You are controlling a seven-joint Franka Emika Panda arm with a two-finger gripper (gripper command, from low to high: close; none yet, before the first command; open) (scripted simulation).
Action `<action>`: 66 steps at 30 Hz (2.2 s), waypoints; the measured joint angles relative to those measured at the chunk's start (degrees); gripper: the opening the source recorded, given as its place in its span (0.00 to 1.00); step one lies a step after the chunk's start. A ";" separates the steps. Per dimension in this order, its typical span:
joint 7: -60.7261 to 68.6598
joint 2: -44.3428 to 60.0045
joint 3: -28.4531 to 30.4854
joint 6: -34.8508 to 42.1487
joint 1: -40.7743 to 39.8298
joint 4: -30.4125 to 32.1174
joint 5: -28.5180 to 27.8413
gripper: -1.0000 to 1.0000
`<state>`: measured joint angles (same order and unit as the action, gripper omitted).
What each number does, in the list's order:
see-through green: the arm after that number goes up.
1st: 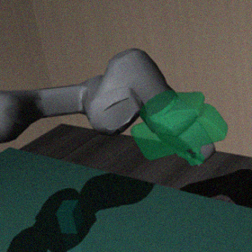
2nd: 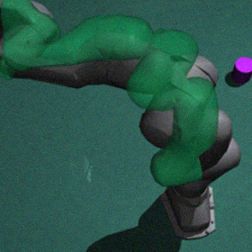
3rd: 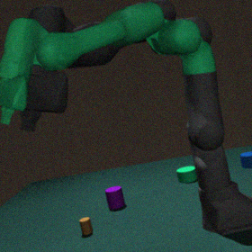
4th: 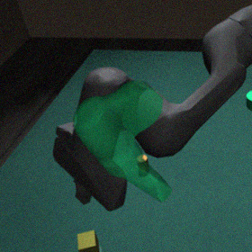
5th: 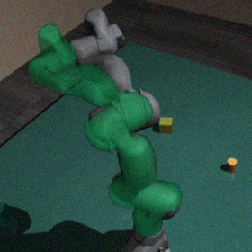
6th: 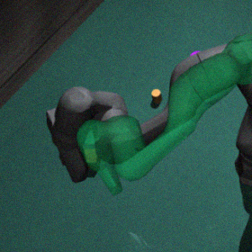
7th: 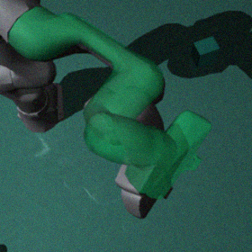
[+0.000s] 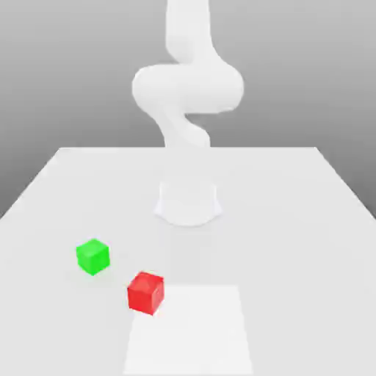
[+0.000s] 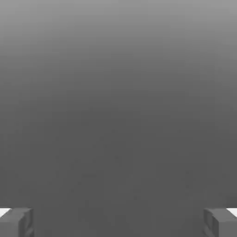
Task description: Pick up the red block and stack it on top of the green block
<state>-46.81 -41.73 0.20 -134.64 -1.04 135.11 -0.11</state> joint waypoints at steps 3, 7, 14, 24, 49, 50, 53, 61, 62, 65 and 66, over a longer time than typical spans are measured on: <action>-1.43 6.02 0.36 -4.13 -1.42 4.65 -0.22 0.50; -3.30 13.86 0.95 -9.50 -3.18 10.66 -0.50 0.50; -6.54 28.50 2.23 -19.39 -6.31 21.62 -0.71 0.50; -6.38 51.34 1.77 -36.99 -8.95 26.91 2.34 0.50; -6.11 26.95 10.27 -20.37 -22.94 34.33 -9.29 0.00; -5.58 25.78 11.12 -19.84 -24.31 34.97 -9.82 0.00; -3.90 22.46 13.85 -18.42 -28.08 36.95 -11.20 0.00; 0.45 32.47 17.89 -28.89 -25.93 37.59 -6.71 0.00; 1.09 34.42 17.89 -30.78 -25.65 37.55 -5.74 0.00; 2.25 38.33 17.85 -34.64 -25.18 37.51 -3.96 1.00; 2.25 38.33 17.85 -34.64 -25.18 37.51 -3.96 1.00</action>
<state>-44.57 -3.40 18.05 -169.28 -26.22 172.61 -4.07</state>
